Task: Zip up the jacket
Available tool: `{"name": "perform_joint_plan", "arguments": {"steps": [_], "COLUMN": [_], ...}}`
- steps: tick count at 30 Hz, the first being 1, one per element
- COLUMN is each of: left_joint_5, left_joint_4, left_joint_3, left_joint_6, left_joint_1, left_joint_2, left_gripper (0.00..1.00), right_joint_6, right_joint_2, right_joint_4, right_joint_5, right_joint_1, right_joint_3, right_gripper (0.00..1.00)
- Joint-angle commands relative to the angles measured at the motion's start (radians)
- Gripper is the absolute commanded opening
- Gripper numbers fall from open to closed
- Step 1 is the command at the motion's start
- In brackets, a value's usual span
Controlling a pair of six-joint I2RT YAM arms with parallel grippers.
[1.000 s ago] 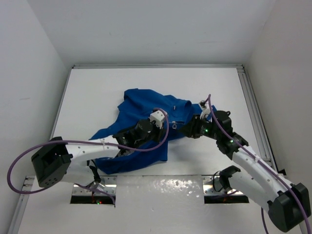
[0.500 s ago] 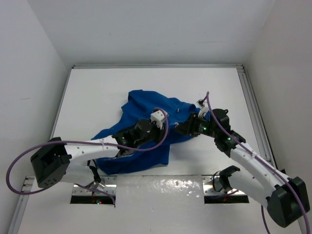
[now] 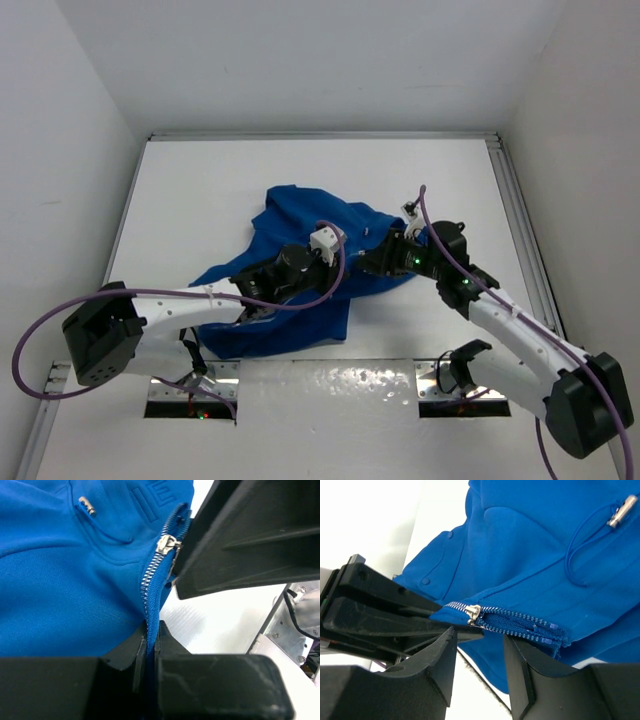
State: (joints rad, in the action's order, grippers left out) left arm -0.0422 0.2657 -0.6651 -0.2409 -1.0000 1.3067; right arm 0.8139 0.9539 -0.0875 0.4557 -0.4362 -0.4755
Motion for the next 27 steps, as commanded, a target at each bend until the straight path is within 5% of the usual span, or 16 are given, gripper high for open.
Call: {"name": "perform_joint_plan", "arguments": {"steps": [1,10,21,27], "left_joint_5": [0.074,0.097,0.068,0.057], "left_joint_4": [0.116,0.109,0.11,0.096], "left_joint_3": [-0.008,-0.014,-0.013,-0.008], "left_joint_6": [-0.02,-0.025,-0.023,-0.021], "left_joint_1": [-0.011,-0.009,-0.009,-0.009], "left_joint_2": [-0.05,-0.064,-0.055,-0.049], "left_gripper": [0.0,0.0,0.0,0.0], "right_joint_6": [0.001,-0.01,0.004,-0.013], "right_joint_2": [0.025,0.034,-0.029,-0.069], "right_joint_4": [-0.063,-0.069,-0.092,-0.067], "right_joint_5": [-0.015,-0.037,-0.048,-0.083], "right_joint_1": [-0.006,-0.006,-0.006,-0.006], "right_joint_3": [-0.028,-0.022,0.001,0.003], "right_gripper": [0.41,0.47,0.12,0.01]}}
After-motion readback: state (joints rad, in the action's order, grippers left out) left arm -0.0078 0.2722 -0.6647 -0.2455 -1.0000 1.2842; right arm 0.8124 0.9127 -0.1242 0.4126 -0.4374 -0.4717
